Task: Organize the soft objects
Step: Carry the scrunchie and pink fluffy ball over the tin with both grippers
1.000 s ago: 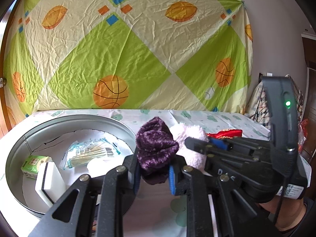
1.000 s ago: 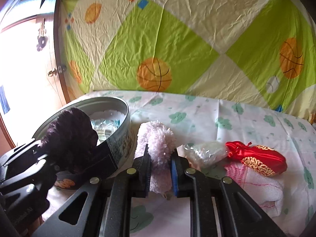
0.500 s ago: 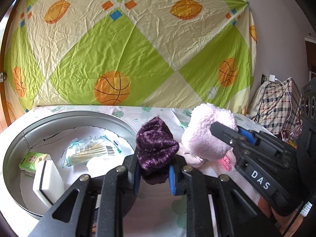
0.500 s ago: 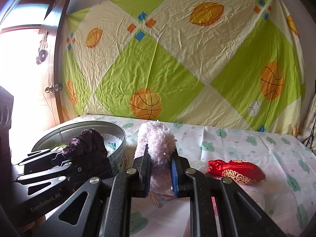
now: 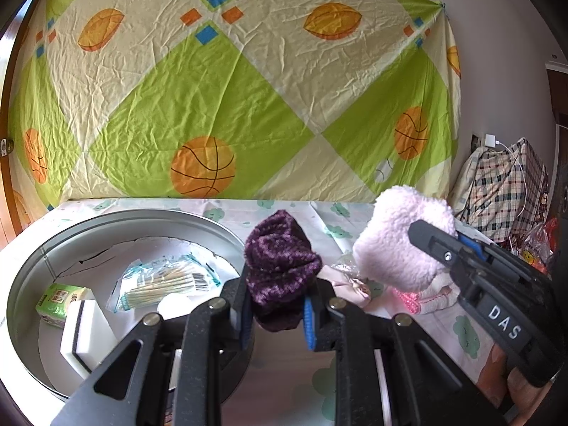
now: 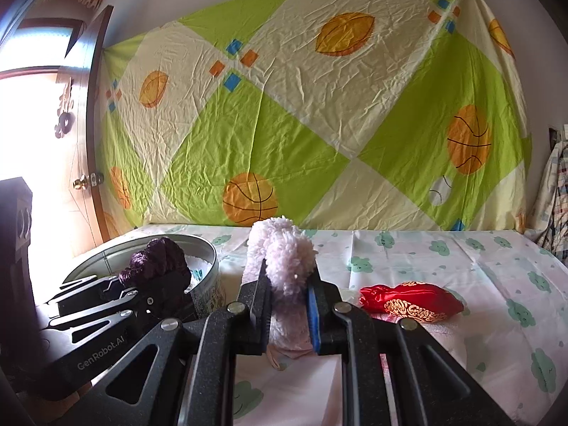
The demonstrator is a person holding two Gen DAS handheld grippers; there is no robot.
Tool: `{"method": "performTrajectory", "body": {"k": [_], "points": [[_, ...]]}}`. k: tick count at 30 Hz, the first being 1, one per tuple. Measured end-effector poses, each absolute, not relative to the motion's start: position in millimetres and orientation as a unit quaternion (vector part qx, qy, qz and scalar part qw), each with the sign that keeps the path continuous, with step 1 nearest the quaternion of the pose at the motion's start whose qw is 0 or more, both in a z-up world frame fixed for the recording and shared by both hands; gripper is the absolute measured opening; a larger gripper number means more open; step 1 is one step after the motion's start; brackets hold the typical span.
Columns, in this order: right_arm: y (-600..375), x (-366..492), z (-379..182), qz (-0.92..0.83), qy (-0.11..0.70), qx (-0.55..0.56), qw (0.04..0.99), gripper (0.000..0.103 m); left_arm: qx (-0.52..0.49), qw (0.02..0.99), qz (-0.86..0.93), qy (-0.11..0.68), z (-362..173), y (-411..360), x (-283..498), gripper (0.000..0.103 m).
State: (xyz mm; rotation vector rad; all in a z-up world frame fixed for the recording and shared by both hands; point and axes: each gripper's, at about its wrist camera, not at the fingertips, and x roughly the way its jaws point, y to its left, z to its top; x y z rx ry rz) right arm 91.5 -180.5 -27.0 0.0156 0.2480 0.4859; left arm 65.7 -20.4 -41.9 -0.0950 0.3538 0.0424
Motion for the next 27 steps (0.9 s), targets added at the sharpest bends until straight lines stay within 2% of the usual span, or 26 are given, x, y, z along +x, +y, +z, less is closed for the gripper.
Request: {"method": "performTrajectory", "body": {"k": [9, 27], "points": [[-196, 92, -26, 0.223, 0.119, 0.049, 0.966, 0.018, -0.046, 0.985, 0.030, 0.162, -40, -16, 61, 0.020], [-164, 83, -24, 0.247, 0.110, 0.030, 0.962, 0.018, -0.065, 0.984, 0.059, 0.156, -40, 20, 51, 0.020]]}}
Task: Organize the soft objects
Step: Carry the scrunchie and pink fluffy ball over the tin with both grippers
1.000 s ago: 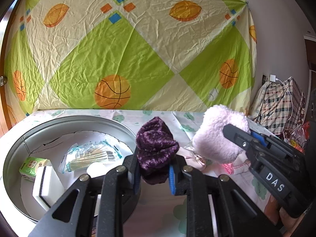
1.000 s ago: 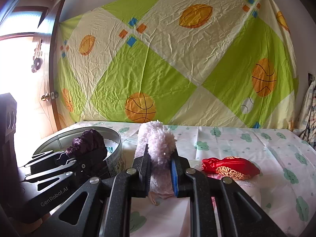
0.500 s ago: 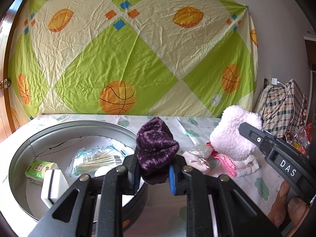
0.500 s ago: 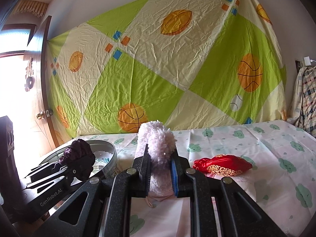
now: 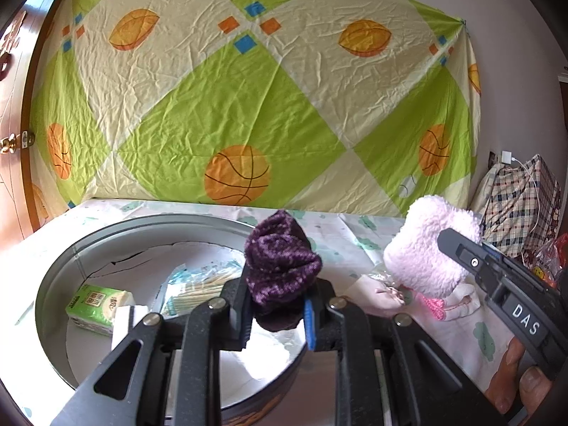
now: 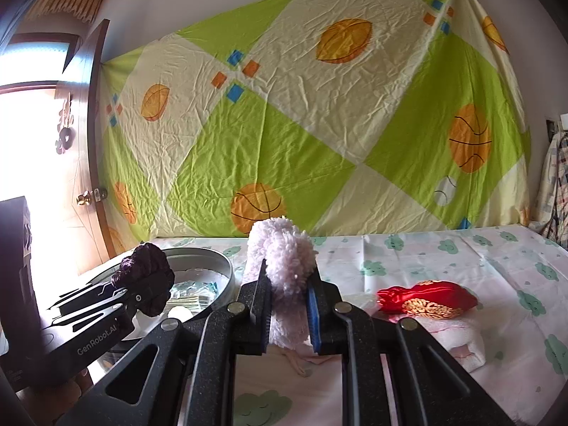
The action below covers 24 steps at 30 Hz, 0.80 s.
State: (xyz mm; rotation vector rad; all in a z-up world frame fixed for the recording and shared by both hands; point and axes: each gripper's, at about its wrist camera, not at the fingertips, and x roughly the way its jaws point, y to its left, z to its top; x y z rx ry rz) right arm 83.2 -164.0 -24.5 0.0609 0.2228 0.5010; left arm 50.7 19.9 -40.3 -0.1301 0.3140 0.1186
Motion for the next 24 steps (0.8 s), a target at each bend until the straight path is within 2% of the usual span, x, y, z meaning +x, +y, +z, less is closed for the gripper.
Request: {"method": "performTrajectory", "body": {"k": [24], "points": [[-103, 72, -27, 0.298, 0.114, -0.006, 0.948, 0.018, -0.093, 0.980, 0.087, 0.155, -41, 65, 39, 0.020]]}}
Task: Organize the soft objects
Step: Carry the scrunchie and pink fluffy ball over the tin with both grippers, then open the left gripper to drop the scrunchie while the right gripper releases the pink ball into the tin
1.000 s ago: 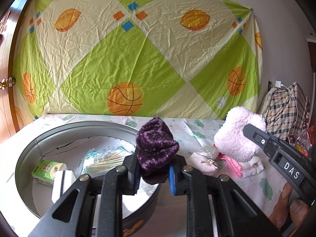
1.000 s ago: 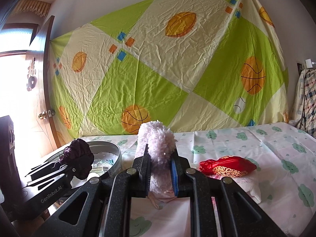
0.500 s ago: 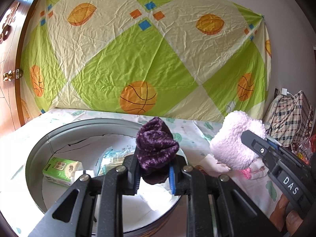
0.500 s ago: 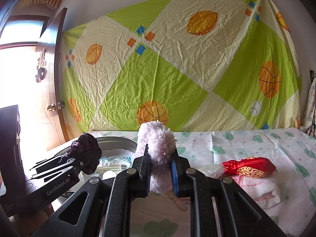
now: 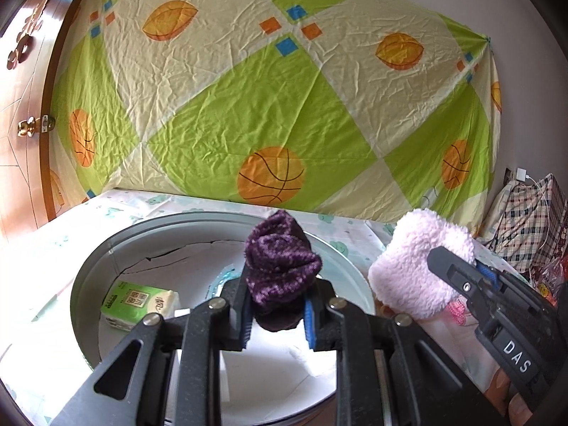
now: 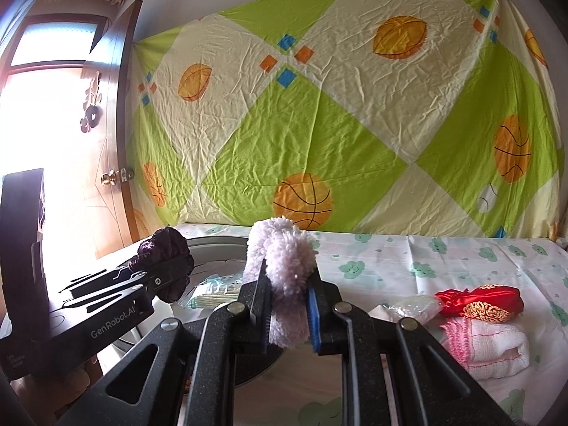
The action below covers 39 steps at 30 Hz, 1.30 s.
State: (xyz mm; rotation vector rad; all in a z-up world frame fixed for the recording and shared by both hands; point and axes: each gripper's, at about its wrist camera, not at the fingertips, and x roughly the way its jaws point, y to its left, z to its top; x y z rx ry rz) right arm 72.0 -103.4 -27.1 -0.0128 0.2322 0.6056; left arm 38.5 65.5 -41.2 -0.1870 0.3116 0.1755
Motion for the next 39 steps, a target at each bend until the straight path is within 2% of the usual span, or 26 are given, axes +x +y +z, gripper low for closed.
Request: {"method": "performTrajectory", "body": {"k": [28, 39], "points": [[-47, 107, -1, 0.354, 0.147, -0.036, 0.923, 0.019, -0.076, 0.967, 0.119, 0.210, -29, 122, 59, 0.020], [-12, 148, -4, 0.368, 0.222, -0.051, 0.901, 0.019, -0.074, 0.955, 0.115, 0.265, -17, 152, 83, 0.020]]}}
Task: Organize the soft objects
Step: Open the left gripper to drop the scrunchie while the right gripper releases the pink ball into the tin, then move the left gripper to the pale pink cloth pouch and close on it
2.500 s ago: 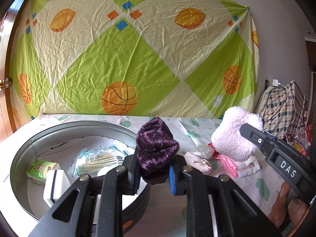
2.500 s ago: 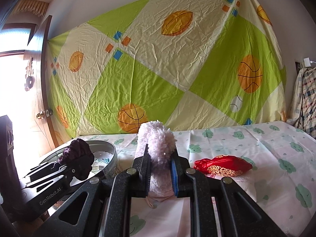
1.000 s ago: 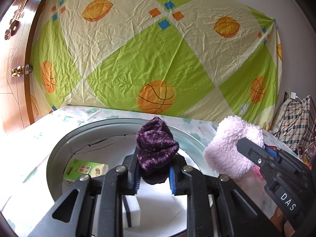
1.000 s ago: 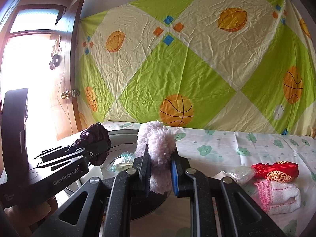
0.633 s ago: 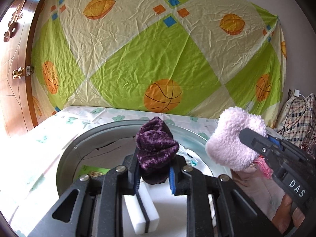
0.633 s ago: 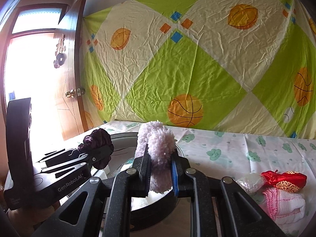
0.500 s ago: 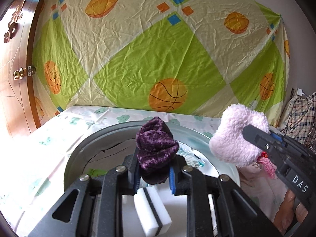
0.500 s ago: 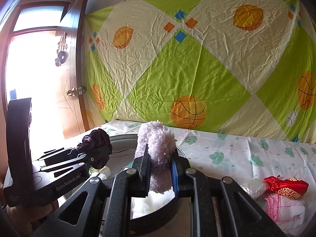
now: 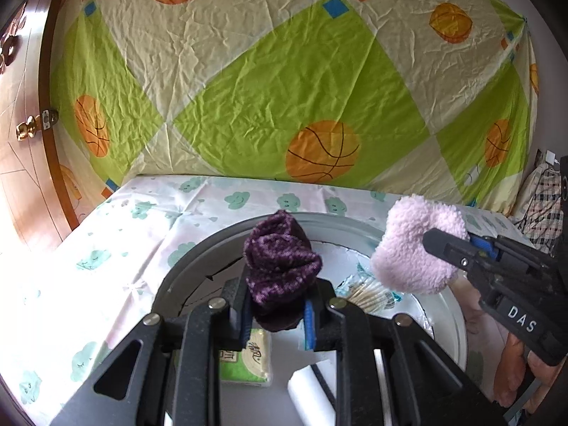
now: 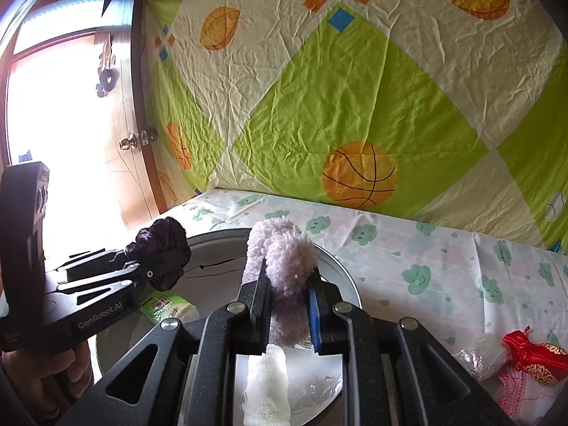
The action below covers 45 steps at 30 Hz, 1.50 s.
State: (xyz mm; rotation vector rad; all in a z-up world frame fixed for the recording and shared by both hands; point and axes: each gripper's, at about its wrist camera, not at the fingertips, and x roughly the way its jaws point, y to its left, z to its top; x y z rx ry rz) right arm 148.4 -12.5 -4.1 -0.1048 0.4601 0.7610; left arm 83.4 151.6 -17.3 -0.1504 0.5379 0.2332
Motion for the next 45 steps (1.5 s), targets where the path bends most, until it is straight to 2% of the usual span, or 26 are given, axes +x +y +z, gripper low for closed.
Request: {"method": "performTrajectory", "body": {"k": [11, 13, 14, 15, 16, 17, 18, 23, 30, 38, 41, 45], "points": [[7, 174, -21, 0.366, 0.276, -0.059, 0.887, 0.019, -0.058, 0.939, 0.118, 0.317, -22, 161, 106, 0.023], [8, 174, -22, 0.368, 0.278, -0.058, 0.885, 0.026, -0.056, 0.938, 0.119, 0.320, -25, 160, 107, 0.026], [8, 174, -23, 0.369, 0.278, -0.057, 0.885, 0.035, -0.054, 0.937, 0.123, 0.321, -25, 159, 107, 0.034], [8, 174, -23, 0.371, 0.277, -0.057, 0.885, 0.049, -0.052, 0.938, 0.126, 0.320, -25, 158, 106, 0.048], [8, 172, -23, 0.372, 0.276, -0.055, 0.885, 0.055, -0.050, 0.939, 0.128, 0.315, -25, 157, 104, 0.055], [6, 170, -23, 0.371, 0.271, -0.054, 0.886, 0.062, -0.048, 0.942, 0.130, 0.306, -23, 156, 100, 0.067], [3, 167, -21, 0.369, 0.264, -0.052, 0.890, 0.066, -0.046, 0.944, 0.134, 0.299, -20, 155, 97, 0.075], [-14, 159, -17, 0.361, 0.249, -0.037, 0.898, 0.068, -0.047, 0.950, 0.125, 0.281, -16, 140, 88, 0.076], [-57, 147, -13, 0.347, 0.236, -0.021, 0.907, 0.069, -0.032, 0.960, 0.101, 0.259, -16, 97, 83, 0.087], [-123, 139, -13, 0.310, 0.209, -0.008, 0.928, 0.070, -0.025, 0.964, 0.072, 0.253, -18, 47, 87, 0.091], [-154, 141, -15, 0.278, 0.194, -0.010, 0.941, 0.077, -0.012, 0.965, 0.057, 0.257, -20, 24, 92, 0.091], [-194, 151, -17, 0.224, 0.181, -0.006, 0.958, 0.077, 0.003, 0.964, 0.033, 0.262, -23, -11, 100, 0.091]]}}
